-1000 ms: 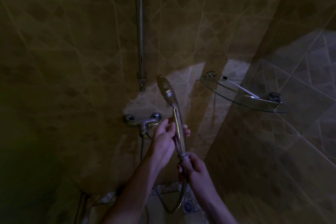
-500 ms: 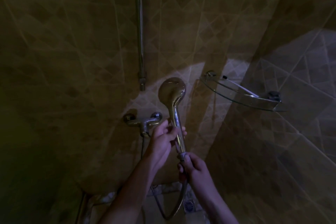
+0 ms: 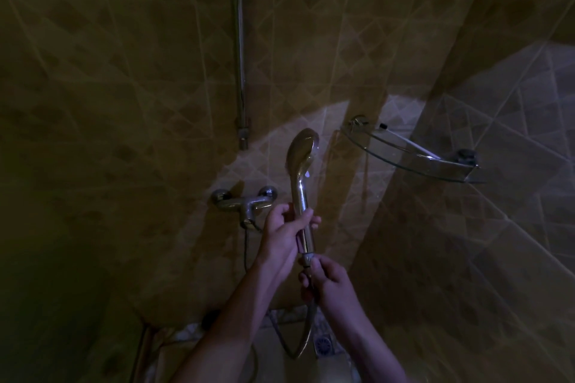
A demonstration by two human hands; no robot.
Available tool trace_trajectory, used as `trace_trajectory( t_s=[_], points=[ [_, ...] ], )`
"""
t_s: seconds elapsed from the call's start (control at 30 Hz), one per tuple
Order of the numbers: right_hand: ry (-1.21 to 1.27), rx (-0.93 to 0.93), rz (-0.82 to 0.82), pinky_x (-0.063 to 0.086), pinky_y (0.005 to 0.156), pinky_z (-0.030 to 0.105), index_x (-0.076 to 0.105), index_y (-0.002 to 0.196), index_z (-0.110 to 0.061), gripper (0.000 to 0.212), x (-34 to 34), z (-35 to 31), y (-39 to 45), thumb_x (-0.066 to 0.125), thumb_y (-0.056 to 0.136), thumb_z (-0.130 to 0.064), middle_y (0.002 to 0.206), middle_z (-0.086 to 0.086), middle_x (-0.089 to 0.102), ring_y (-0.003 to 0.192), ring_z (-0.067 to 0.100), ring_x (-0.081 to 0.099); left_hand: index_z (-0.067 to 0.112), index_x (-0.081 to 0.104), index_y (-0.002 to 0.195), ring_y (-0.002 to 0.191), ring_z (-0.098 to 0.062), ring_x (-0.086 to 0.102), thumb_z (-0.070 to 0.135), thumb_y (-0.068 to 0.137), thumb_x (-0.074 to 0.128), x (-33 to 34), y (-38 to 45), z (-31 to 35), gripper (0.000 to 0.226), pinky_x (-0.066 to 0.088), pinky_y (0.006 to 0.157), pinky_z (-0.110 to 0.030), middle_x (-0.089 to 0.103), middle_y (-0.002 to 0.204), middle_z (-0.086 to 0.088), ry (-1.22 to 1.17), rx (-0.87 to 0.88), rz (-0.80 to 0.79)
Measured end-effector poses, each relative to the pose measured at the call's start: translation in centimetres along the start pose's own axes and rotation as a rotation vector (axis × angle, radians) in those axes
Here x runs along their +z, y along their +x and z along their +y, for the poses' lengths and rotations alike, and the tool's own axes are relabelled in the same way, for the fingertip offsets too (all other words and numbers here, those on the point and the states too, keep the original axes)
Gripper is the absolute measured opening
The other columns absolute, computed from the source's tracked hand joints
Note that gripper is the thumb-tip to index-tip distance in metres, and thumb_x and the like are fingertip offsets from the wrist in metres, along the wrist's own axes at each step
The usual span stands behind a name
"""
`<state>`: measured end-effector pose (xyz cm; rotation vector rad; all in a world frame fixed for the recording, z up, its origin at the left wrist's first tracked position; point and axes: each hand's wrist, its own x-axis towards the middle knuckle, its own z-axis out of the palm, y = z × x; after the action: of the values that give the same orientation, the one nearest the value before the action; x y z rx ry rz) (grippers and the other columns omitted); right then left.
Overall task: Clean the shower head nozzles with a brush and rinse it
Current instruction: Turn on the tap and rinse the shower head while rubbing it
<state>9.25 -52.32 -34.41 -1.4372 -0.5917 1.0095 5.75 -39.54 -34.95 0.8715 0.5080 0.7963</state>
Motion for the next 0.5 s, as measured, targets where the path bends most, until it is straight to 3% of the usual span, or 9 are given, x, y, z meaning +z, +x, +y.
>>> trace_trajectory(
  t_s=[0.17,0.27,0.37,0.43,0.5],
  points=[
    [0.093,0.051,-0.014,0.030,0.055,0.029,0.056,0.102,0.001,0.026,-0.7,0.6,-0.3,0.036,0.102,-0.016,0.062,0.004,0.046,0.055,0.016,0.039,0.003,0.057,0.111,0.103,-0.043,0.065,0.004,0.093,0.048,-0.7,-0.4,-0.1,0.020,0.052,0.089,-0.051,0.068,0.101,-0.020,-0.068,-0.125,-0.106],
    [0.009,0.019,0.014,0.031,0.054,0.028,0.058,0.098,0.000,0.026,-0.9,0.7,-0.4,0.038,0.102,-0.016,0.064,0.005,0.047,0.055,0.014,0.041,0.007,0.049,0.119,0.104,-0.043,0.064,0.010,0.098,0.037,-0.4,-0.8,-0.3,0.025,0.049,0.086,-0.051,0.066,0.110,-0.027,-0.136,-0.176,-0.118],
    [-0.033,-0.009,0.060,0.033,0.053,0.025,0.057,0.100,0.008,0.027,-1.1,0.8,-0.3,0.041,0.101,-0.013,0.063,0.004,0.048,0.054,0.012,0.042,0.011,0.048,0.105,0.090,-0.036,0.067,0.022,0.091,0.054,0.6,-1.3,-0.2,0.019,0.053,0.071,-0.040,0.066,0.102,-0.023,-0.185,-0.177,-0.115],
    [-0.048,-0.014,0.066,0.034,0.052,0.025,0.058,0.098,0.006,0.024,-1.1,0.8,-0.4,0.043,0.101,-0.013,0.063,0.005,0.049,0.054,0.011,0.043,0.011,0.050,0.101,0.082,-0.028,0.065,0.015,0.082,0.066,0.7,-1.3,-0.8,0.026,0.055,0.067,-0.035,0.063,0.095,-0.012,-0.119,-0.122,-0.075],
    [-0.036,-0.001,0.054,0.035,0.052,0.023,0.058,0.098,0.003,0.022,-1.1,1.0,-0.5,0.043,0.101,-0.013,0.064,0.005,0.049,0.054,0.010,0.044,0.009,0.052,0.097,0.080,-0.024,0.063,0.002,0.079,0.067,0.6,-1.2,-1.2,0.023,0.054,0.073,-0.035,0.063,0.088,-0.007,-0.070,-0.067,-0.049]
  ],
)
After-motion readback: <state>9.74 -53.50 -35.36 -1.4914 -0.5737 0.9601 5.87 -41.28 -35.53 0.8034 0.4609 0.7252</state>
